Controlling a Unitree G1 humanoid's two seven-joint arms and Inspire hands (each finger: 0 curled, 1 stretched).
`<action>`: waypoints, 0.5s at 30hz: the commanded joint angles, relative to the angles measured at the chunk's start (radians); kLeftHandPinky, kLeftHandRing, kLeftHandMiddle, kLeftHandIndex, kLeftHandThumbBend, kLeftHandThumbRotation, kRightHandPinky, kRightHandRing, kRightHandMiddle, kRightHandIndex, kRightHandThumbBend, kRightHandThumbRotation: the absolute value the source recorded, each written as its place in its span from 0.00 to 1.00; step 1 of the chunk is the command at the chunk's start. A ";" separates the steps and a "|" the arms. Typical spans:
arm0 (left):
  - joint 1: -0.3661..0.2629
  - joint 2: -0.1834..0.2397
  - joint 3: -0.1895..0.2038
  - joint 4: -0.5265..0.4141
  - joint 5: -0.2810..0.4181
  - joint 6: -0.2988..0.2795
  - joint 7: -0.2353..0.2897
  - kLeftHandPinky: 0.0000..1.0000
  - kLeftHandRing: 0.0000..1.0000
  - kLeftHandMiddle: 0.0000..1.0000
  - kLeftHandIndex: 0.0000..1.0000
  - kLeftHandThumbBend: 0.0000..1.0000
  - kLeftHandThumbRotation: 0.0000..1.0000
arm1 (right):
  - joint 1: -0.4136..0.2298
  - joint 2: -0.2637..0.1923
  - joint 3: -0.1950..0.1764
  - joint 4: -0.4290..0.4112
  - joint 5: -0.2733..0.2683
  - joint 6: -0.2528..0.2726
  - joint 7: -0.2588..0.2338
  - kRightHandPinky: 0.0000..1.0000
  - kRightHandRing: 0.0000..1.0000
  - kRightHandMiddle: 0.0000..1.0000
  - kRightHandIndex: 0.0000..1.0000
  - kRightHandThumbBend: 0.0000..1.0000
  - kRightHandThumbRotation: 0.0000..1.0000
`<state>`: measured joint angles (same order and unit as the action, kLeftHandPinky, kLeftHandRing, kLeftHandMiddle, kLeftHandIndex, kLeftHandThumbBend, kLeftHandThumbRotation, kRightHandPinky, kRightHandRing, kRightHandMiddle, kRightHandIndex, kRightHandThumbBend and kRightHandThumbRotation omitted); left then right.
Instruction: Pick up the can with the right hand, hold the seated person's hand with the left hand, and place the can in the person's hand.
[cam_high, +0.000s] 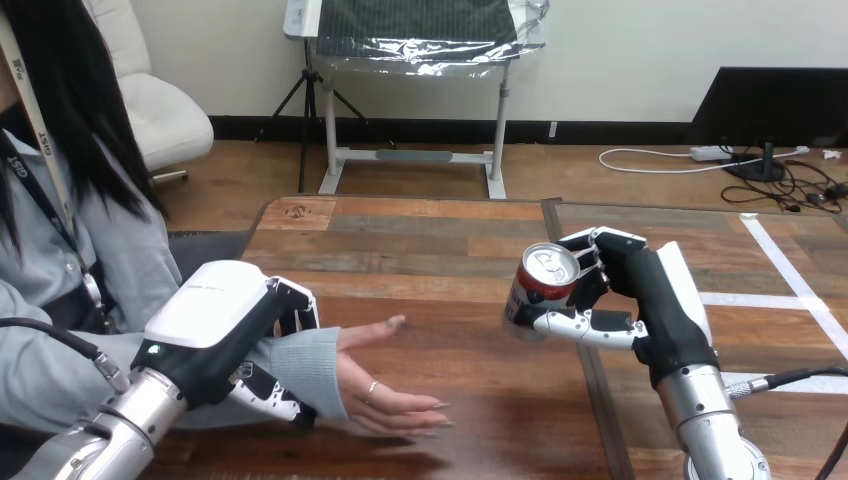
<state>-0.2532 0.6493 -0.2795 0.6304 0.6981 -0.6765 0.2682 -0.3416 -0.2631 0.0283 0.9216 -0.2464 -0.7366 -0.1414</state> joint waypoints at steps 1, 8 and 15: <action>-0.058 -0.008 0.051 -0.112 -0.052 -0.025 0.014 0.20 0.24 0.31 0.35 1.00 0.03 | -0.096 0.002 -0.004 -0.004 0.011 -0.045 0.000 0.35 0.40 0.48 0.54 0.74 0.00; -0.058 -0.007 0.054 -0.126 -0.056 -0.039 0.021 0.19 0.24 0.31 0.35 1.00 0.03 | -0.099 0.008 0.000 0.008 0.012 -0.062 0.002 0.36 0.41 0.48 0.54 0.74 0.00; -0.052 -0.010 0.061 -0.151 -0.069 -0.035 0.014 0.19 0.24 0.31 0.35 1.00 0.03 | -0.095 0.017 0.007 0.005 0.007 -0.069 0.000 0.35 0.41 0.48 0.54 0.74 0.00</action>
<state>-0.2372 0.6492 -0.2717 0.5807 0.6754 -0.6828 0.2656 -0.3429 -0.2607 0.0326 0.9471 -0.2469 -0.7589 -0.1355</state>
